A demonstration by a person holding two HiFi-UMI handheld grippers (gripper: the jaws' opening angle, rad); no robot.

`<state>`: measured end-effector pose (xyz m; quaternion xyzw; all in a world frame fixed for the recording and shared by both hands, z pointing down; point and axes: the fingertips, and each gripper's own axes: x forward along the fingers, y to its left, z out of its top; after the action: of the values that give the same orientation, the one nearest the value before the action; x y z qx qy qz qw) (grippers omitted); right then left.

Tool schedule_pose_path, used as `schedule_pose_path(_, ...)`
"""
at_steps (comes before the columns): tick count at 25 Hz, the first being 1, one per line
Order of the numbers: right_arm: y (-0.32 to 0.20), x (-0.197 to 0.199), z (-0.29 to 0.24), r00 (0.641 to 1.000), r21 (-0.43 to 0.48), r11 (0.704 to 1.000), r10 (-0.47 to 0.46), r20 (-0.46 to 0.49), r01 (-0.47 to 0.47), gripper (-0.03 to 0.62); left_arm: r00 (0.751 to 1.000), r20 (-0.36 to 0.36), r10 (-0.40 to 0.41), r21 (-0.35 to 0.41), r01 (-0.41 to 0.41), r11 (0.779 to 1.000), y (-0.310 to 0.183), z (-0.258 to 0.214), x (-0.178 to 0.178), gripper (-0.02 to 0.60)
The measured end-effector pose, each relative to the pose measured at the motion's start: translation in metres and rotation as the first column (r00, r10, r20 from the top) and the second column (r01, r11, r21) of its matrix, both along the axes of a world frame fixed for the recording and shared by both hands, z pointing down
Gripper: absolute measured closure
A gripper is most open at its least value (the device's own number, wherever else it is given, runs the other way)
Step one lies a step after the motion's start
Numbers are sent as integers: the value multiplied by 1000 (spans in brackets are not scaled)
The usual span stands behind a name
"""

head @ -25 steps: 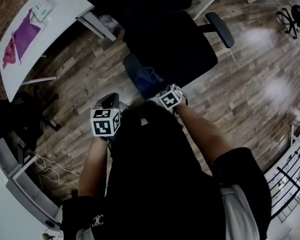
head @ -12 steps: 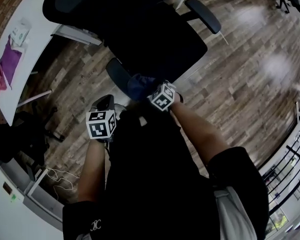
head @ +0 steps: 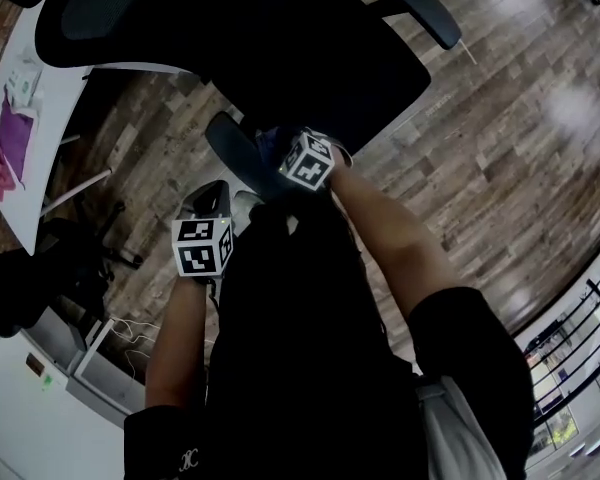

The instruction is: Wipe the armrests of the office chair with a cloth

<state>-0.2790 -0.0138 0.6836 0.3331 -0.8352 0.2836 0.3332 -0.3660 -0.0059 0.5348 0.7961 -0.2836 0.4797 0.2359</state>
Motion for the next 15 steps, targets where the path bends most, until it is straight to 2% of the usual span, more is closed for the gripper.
schedule_pose_path(3,-13,-10,4,998,6,999,-48,51,48,523,1000,13,2,6,-2,1000,-3,2,-1,575)
schedule_pose_path(7,-22,-17,8,983,17,987,-164,85,163,523,999,36,-22,0,22,1000,-6,11,-12,575)
schedule_pose_path(11,-35,-23,10,960,29,965,-261,99,259,525,995,64,-80,-8,81,997,-15,25,-31,575)
schedule_pose_path(15,-43,-31,20,948,22,954,-299,112,298,525,987,69,-145,-35,148,988,-13,29,-48,575)
